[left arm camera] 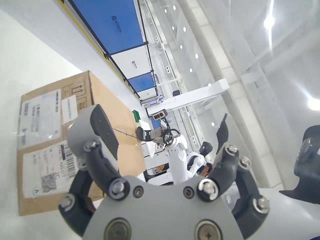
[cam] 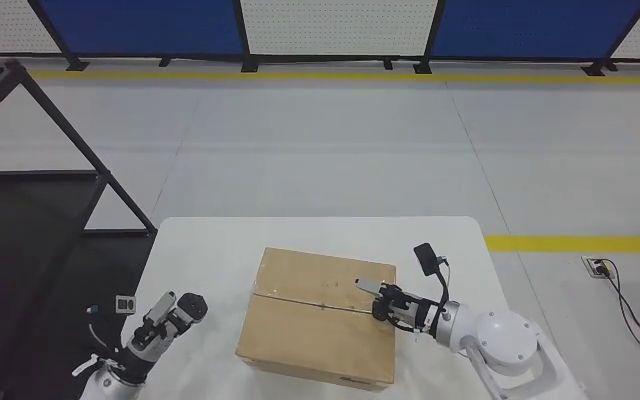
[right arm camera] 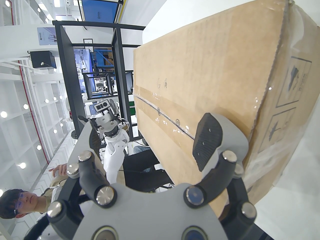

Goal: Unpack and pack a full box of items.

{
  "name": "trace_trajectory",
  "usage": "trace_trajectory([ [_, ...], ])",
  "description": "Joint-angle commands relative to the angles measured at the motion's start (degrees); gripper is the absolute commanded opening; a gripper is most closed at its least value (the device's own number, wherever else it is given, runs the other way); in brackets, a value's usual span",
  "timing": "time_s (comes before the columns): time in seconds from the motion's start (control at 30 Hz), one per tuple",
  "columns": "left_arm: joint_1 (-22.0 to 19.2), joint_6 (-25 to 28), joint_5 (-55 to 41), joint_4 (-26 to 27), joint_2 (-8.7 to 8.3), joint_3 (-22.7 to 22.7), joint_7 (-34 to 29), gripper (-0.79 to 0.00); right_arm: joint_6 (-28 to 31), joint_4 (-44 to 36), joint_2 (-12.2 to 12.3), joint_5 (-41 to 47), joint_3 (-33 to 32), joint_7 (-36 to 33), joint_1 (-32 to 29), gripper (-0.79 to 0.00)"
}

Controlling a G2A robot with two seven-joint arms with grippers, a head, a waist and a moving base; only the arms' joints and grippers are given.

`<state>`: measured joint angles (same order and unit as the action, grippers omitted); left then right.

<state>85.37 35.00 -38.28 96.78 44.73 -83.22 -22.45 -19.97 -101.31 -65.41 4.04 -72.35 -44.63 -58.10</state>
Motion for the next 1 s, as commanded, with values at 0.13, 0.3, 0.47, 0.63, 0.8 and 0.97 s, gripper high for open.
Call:
trace_trajectory([
  [0.13,4.5,-5.5,-4.4,-0.1,0.93,1.8,2.0,0.0,0.0,0.0,0.0,0.0,0.0,0.0,0.0,0.0],
  [0.3,3.5,-13.0,-12.6,-1.9,1.8,3.1,1.8,0.0,0.0,0.0,0.0,0.0,0.0,0.0,0.0,0.0],
  [0.47,-1.5,-17.8,-16.0,-5.9,3.1,6.0,3.8,0.0,0.0,0.0,0.0,0.0,0.0,0.0,0.0,0.0],
  [0.63,-6.5,-19.1,-14.6,-9.2,4.47,9.0,6.5,0.0,0.0,0.0,0.0,0.0,0.0,0.0,0.0,0.0],
  [0.8,-11.4,-20.6,-14.1,-13.1,5.99,12.2,8.1,0.0,0.0,0.0,0.0,0.0,0.0,0.0,0.0,0.0],
  [0.97,-15.2,-19.6,-13.3,-16.9,7.64,15.4,8.9,0.0,0.0,0.0,0.0,0.0,0.0,0.0,0.0,0.0],
])
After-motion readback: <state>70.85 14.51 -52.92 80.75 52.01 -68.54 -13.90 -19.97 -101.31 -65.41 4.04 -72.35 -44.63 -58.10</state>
